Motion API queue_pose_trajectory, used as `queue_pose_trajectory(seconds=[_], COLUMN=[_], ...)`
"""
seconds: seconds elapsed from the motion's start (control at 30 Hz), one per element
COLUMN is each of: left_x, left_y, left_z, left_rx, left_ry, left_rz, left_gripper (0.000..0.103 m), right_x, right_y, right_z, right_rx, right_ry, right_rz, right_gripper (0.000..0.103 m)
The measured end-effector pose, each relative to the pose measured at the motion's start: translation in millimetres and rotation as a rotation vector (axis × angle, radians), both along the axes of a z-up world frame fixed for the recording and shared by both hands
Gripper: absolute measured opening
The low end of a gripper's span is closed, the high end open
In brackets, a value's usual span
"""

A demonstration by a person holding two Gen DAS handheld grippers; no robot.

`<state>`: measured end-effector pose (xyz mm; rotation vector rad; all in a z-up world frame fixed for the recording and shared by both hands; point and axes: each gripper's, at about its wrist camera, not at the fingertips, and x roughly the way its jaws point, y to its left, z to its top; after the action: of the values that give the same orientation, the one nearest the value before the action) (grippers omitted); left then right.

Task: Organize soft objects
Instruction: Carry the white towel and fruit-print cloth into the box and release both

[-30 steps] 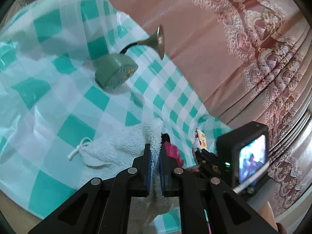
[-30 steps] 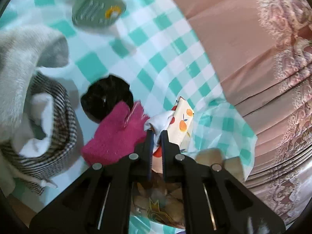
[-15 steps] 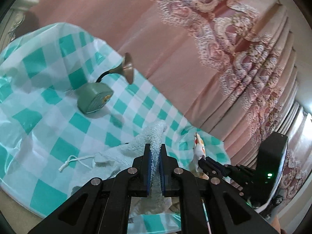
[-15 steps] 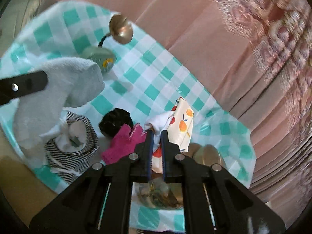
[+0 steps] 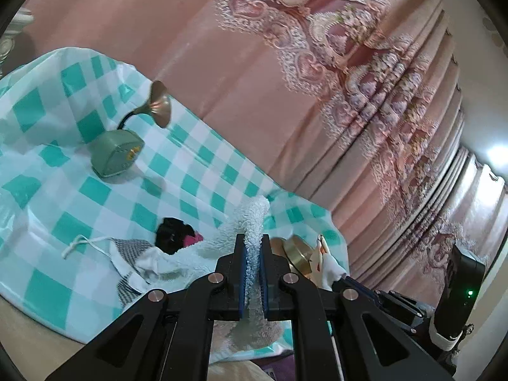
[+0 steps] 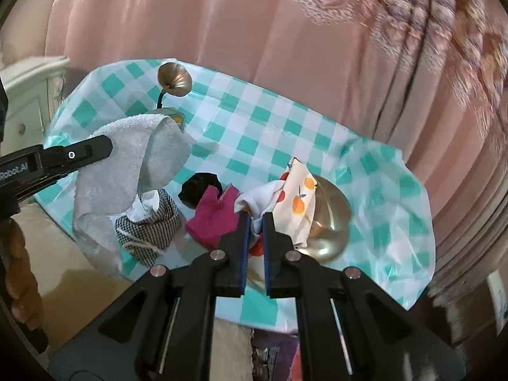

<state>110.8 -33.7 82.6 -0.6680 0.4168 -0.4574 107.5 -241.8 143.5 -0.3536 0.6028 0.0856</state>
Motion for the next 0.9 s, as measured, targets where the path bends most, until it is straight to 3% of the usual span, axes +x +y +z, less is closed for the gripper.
queue_pose_trajectory(seconds=[0.53, 0.9], left_x=[-38.5, -58.7], left_y=[-95.8, -184.7], left_z=[23.3, 16.1], left_rx=[0.065, 0.087], left_ry=[-0.019, 0.050], left_rz=[-0.223, -0.440], left_gripper=[0.007, 0.007], right_x=[-67.4, -108.6], right_y=[-122.6, -222.5], right_z=[-7.3, -28.7], right_rx=[0.222, 0.304], right_ry=[0.105, 0.140], right_rz=[-0.128, -0.299], right_gripper=[0.010, 0.010])
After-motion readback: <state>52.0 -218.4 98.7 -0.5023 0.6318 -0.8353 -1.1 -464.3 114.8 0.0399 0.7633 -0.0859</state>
